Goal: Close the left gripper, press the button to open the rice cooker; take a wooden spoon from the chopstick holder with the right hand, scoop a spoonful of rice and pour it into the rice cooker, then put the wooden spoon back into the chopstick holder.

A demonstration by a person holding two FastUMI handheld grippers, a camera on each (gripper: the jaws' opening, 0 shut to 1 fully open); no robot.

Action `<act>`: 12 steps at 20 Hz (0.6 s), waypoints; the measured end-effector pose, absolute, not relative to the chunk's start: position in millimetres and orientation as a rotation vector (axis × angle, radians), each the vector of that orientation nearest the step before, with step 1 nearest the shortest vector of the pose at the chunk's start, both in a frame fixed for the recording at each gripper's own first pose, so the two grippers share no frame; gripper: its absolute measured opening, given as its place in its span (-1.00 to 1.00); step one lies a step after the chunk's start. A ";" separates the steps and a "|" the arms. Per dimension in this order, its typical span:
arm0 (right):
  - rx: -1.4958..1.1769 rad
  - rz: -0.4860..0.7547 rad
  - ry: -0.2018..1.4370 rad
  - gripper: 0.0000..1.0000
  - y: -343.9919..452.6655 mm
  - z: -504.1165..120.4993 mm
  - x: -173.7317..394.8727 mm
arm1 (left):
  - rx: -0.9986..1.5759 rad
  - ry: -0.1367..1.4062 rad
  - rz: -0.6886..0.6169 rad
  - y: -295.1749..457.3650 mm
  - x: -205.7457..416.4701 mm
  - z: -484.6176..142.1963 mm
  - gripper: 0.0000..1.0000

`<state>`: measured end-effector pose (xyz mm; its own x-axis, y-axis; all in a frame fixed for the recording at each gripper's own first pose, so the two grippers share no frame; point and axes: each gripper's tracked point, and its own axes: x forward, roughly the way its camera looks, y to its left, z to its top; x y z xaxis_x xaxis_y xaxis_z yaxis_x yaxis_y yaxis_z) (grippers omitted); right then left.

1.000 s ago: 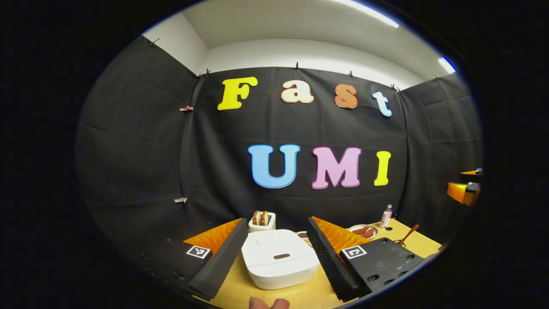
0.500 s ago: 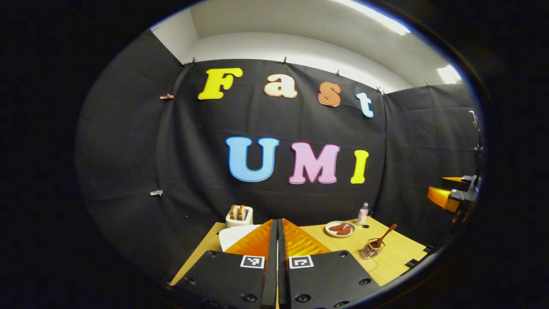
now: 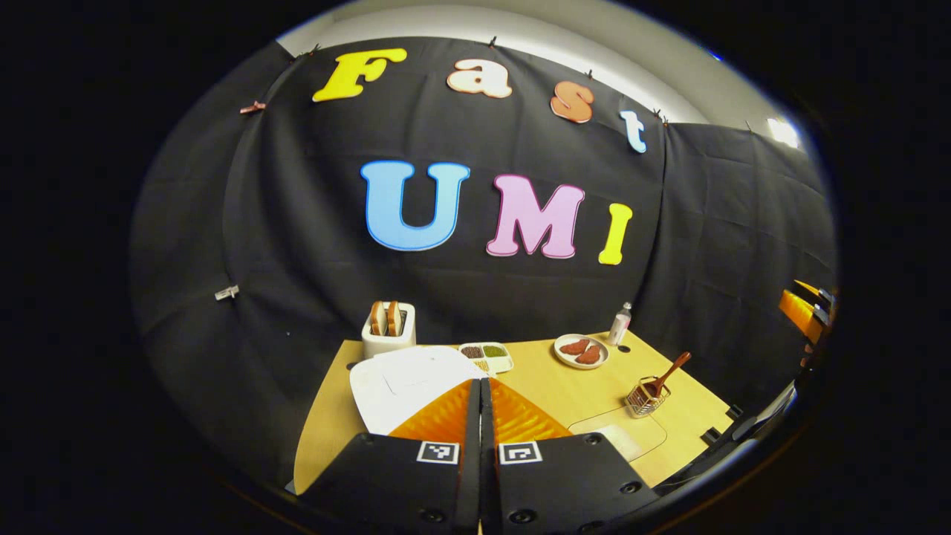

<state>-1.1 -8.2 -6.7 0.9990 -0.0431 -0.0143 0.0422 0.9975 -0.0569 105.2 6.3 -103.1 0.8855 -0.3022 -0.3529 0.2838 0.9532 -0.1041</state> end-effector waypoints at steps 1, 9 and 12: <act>-0.058 -0.049 0.017 0.95 -10.1 -7.3 0.1 | -0.054 0.397 -0.304 8.9 113.3 -113.3 -0.89; -0.062 -0.095 0.036 0.95 -30.5 -19.3 7.6 | -0.122 0.580 -0.316 4.1 159.1 -195.0 -0.89; -0.058 -0.113 0.046 0.95 -37.7 -25.3 8.7 | -0.143 0.640 -0.295 8.9 170.0 -221.6 -0.89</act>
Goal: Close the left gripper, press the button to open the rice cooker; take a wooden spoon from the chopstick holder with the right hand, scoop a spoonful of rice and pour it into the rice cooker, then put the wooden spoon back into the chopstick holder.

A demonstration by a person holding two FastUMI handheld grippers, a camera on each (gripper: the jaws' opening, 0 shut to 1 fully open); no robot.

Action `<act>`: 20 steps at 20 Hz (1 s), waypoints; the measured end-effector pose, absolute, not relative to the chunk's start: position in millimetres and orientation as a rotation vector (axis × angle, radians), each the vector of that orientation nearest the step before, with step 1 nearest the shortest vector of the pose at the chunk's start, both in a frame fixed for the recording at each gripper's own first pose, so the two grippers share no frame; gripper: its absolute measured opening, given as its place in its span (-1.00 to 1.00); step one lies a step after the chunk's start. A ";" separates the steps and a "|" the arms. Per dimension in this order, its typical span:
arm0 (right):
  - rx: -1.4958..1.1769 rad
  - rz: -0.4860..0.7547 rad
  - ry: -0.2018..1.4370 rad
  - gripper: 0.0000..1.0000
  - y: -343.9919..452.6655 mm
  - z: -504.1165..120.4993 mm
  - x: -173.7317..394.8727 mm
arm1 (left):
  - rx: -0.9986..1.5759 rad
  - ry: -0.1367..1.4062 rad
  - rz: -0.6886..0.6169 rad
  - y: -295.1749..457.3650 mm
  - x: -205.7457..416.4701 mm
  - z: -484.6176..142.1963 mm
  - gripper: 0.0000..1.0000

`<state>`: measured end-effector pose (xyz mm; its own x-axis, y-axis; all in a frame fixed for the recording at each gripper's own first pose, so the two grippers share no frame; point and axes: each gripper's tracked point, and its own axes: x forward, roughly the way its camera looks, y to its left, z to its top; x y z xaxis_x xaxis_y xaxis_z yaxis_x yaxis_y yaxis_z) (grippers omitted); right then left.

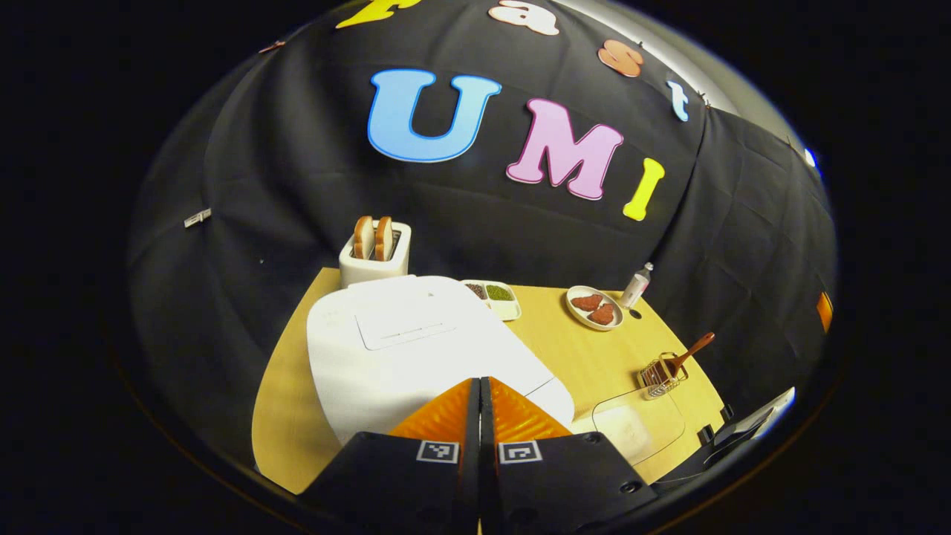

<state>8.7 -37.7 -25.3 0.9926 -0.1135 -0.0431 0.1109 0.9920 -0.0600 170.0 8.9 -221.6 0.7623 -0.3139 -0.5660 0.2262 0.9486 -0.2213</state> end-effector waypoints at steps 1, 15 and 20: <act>-0.056 -0.117 0.051 0.95 -39.5 -27.7 9.4 | -0.139 0.654 -0.281 9.9 173.2 -230.3 -0.89; -0.070 -0.154 0.073 0.95 -49.6 -37.9 6.3 | -0.095 0.805 -0.298 11.6 178.9 -269.0 -0.87; -0.083 -0.147 0.074 0.95 -47.7 -39.4 1.6 | -0.090 0.752 -0.273 14.8 182.3 -257.6 -0.87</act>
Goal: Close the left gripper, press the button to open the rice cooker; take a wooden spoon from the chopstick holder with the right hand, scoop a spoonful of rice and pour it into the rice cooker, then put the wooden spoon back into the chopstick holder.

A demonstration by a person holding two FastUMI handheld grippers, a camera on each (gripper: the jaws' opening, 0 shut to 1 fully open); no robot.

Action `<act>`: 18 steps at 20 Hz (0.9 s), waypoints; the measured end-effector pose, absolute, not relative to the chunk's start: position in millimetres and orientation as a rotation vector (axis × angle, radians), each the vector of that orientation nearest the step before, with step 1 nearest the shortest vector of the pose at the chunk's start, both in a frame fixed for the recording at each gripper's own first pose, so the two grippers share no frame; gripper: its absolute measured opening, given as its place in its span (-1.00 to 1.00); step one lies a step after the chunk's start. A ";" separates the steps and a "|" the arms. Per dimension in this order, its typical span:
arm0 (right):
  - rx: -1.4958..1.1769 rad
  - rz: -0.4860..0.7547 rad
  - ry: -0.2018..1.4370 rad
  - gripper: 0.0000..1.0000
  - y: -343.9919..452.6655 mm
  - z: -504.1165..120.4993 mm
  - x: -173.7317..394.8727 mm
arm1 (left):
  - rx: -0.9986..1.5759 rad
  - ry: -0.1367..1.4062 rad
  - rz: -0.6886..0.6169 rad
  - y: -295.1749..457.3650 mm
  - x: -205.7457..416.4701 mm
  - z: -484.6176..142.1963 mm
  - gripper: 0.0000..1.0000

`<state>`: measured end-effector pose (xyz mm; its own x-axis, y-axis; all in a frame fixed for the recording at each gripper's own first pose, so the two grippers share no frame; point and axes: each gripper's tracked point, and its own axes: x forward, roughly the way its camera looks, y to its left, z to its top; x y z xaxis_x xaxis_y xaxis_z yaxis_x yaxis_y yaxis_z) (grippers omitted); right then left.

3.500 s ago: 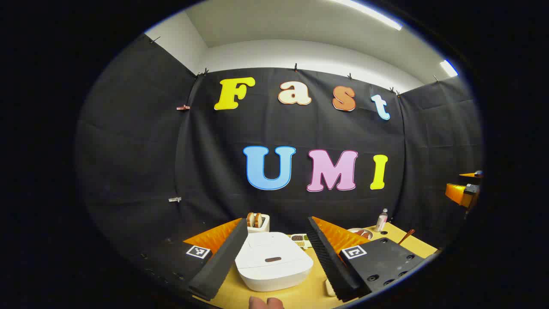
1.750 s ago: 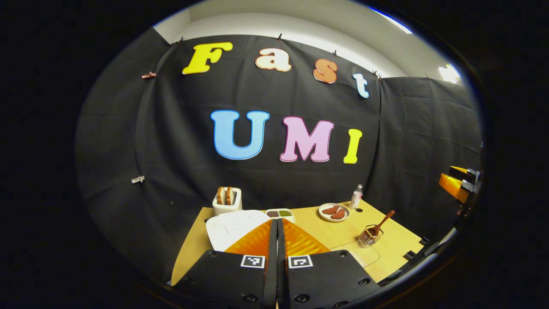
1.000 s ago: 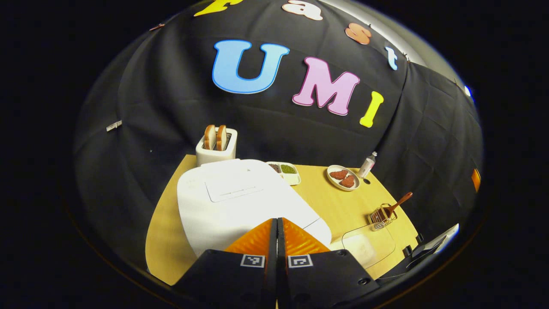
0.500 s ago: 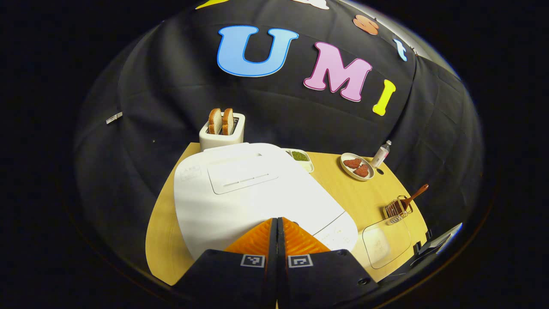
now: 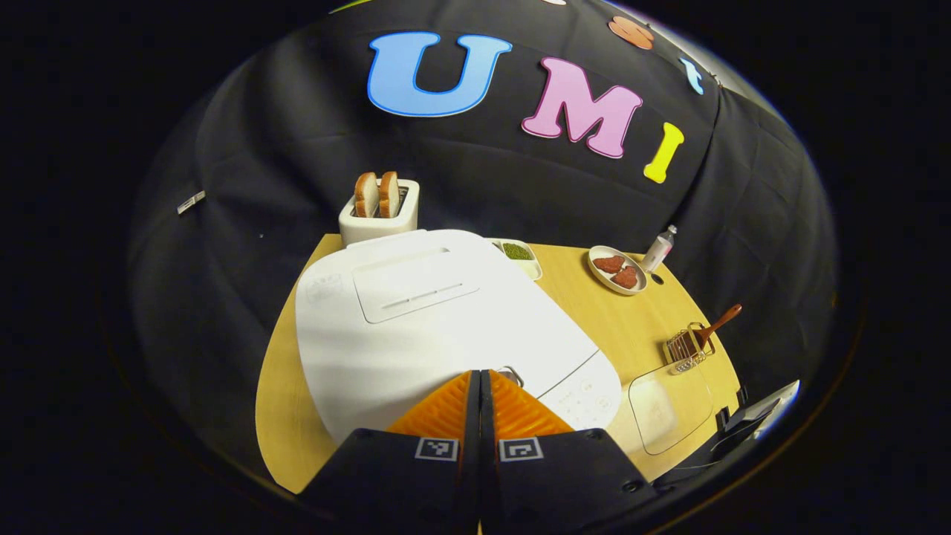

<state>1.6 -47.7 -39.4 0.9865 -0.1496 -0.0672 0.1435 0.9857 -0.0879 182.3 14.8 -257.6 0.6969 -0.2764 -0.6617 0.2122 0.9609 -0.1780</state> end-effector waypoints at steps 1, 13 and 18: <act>-0.086 -0.149 0.074 0.95 -49.1 -38.2 0.5 | -0.082 0.725 -0.264 14.9 182.7 -249.7 -0.87; -0.095 -0.154 0.048 0.95 -57.0 -27.4 -14.4 | 0.091 0.277 -0.121 41.9 215.6 -118.7 -0.83; -0.096 -0.152 0.043 0.95 -62.7 -27.4 -25.1 | 0.081 0.193 -0.050 48.4 196.7 -87.2 -0.04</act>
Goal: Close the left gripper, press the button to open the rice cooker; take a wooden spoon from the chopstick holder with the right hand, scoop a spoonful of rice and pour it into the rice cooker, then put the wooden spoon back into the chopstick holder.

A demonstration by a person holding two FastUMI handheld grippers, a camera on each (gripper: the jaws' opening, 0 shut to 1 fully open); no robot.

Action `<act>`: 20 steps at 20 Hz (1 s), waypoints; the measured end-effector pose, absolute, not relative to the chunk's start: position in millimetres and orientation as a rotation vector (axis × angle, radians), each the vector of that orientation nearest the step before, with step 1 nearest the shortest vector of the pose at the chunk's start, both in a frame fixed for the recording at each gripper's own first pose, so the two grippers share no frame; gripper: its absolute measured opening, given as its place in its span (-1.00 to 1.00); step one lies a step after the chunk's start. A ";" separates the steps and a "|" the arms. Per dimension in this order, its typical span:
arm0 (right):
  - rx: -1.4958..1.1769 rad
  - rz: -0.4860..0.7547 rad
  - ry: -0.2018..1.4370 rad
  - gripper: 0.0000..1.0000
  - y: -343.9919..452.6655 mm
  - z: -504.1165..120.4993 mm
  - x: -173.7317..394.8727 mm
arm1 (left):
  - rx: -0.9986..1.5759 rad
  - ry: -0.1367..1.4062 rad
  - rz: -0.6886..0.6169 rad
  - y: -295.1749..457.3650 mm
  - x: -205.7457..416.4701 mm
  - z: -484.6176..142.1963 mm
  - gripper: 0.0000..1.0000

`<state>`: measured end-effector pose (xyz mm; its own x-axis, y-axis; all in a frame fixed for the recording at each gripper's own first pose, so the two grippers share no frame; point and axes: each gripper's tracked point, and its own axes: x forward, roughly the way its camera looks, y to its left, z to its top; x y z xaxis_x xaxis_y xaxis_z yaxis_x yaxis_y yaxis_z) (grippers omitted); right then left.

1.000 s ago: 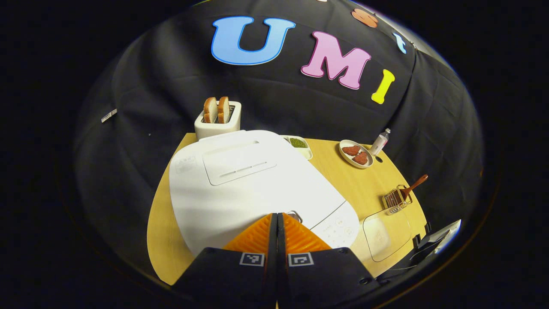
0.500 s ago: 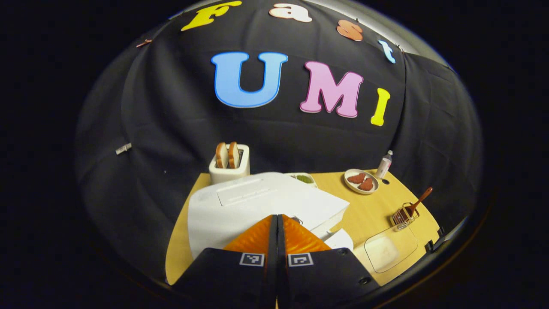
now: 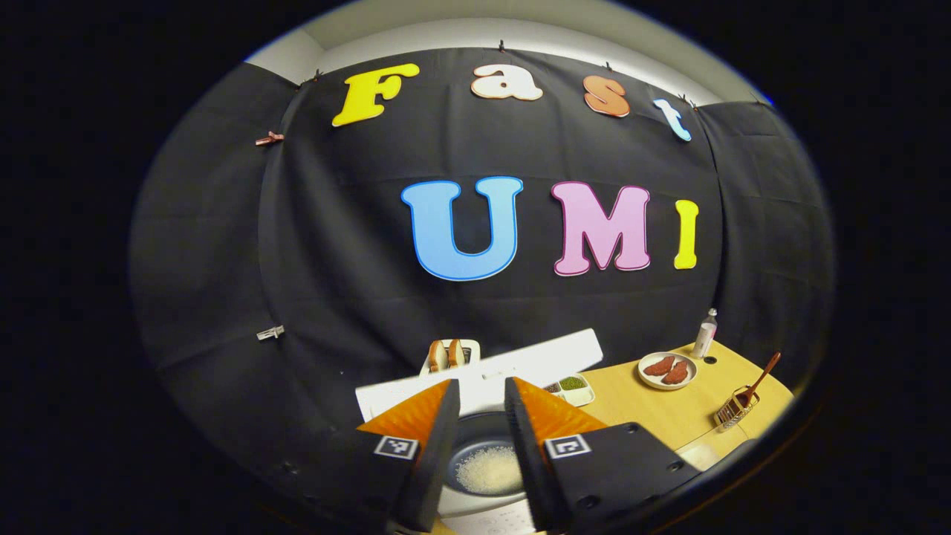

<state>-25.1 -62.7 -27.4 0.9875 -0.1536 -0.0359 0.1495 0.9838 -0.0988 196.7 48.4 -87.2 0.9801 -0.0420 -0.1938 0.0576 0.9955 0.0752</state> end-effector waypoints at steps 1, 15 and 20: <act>-0.089 -0.152 0.047 0.95 -64.0 -28.7 -26.7 | 0.074 0.181 -0.065 43.1 187.3 -83.6 0.11; -0.058 -0.040 0.128 0.96 -54.5 -75.4 -25.6 | 0.037 0.108 -0.063 16.7 47.8 -54.8 0.97; -0.020 0.016 0.180 0.96 -59.7 -106.0 -12.4 | 0.015 0.124 -0.019 9.6 14.7 -54.5 0.97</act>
<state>-12.4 -59.7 -106.0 0.9837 0.0145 -0.1791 -0.0181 0.9997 -0.0184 14.7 9.6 -54.5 0.9922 -0.0181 -0.1236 0.0200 0.9997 0.0137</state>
